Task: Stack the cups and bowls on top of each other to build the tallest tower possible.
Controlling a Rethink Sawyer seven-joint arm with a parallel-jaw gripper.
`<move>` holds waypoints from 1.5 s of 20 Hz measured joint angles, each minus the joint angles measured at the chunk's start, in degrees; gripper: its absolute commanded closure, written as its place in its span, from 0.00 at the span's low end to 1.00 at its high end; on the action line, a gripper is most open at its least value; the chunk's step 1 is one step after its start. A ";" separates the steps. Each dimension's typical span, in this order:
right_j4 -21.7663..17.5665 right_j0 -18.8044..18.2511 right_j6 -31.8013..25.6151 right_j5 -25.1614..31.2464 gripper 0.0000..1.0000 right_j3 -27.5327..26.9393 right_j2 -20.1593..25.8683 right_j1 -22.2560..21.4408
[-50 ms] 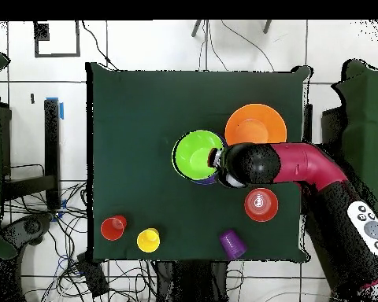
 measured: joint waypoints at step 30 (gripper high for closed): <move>-0.74 -0.01 0.00 0.00 1.00 -2.63 0.20 4.69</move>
